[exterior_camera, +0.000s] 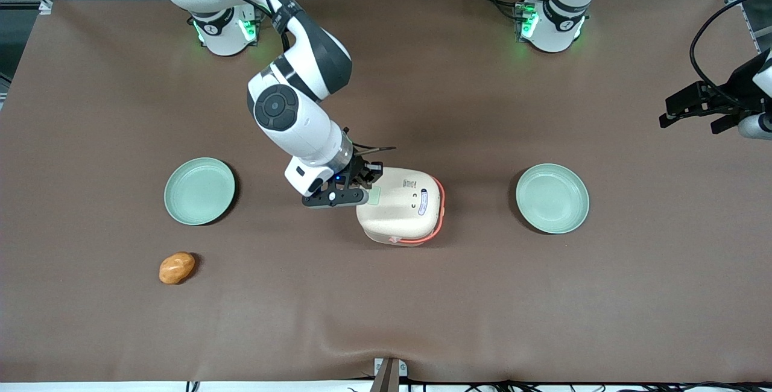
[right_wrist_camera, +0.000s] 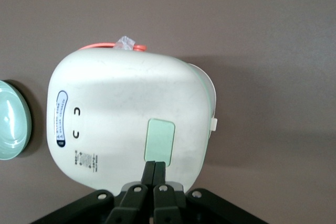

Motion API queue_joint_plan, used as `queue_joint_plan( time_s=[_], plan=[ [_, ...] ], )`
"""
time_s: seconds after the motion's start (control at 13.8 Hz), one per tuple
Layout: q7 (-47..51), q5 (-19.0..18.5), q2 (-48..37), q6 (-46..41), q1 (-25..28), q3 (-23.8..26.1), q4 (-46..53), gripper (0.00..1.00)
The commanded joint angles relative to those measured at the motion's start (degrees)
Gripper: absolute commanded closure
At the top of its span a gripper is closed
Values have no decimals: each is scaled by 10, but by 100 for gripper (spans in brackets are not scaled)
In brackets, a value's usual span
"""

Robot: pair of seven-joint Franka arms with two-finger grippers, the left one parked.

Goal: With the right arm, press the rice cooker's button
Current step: 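Press down on the rice cooker's lid button with the right gripper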

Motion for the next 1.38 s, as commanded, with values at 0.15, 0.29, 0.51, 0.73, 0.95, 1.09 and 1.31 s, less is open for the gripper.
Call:
queue_joint_plan(
  time_s=[0.15,0.29,0.51,0.73,0.95,1.09,1.31],
  plan=[
    [7,7,31,26,15,-6,23,100],
    [7,6,37,32,18,-6,23,100],
    [7,6,41,34,19,-6,23,100],
    [1,4,46,36,23,-7,23,100],
    [-1,3,52,37,31,-20,21,100],
    [-2,2,54,37,32,-24,21,100],
    [-3,3,53,36,32,-25,23,100]
  ],
)
